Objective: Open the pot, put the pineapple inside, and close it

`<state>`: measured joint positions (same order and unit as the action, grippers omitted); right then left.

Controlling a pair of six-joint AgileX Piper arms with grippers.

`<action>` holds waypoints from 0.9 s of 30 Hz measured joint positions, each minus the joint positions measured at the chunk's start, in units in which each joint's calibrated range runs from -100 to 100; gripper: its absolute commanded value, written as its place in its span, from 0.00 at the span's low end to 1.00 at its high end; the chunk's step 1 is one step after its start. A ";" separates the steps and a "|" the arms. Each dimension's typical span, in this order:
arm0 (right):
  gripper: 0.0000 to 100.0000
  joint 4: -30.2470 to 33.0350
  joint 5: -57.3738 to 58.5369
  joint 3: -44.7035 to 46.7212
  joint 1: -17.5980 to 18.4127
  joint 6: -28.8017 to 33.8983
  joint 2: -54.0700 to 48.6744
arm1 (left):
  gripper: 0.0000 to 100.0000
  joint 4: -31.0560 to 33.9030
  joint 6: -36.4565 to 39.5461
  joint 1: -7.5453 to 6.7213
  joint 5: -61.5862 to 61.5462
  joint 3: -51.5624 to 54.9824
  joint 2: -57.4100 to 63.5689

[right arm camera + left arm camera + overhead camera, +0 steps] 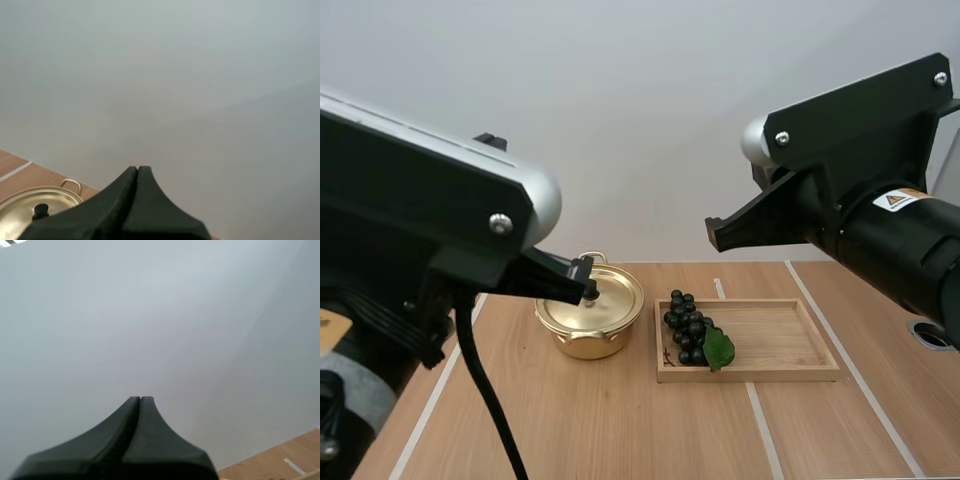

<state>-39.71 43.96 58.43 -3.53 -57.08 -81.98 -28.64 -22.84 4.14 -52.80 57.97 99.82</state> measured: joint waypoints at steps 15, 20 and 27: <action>0.00 41.17 -9.77 2.08 11.52 30.84 -9.86 | 0.00 3.70 4.95 -1.29 -4.30 2.19 0.00; 0.00 53.72 -19.66 13.86 10.63 41.98 -12.11 | 0.00 4.50 5.80 -1.29 7.27 8.38 0.00; 0.00 55.20 -32.37 30.15 7.64 43.24 -17.11 | 0.00 4.63 6.45 -1.72 11.22 19.78 0.00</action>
<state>15.49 11.59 88.58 4.11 -13.84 -99.09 -24.01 -16.39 2.41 -41.58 77.75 99.82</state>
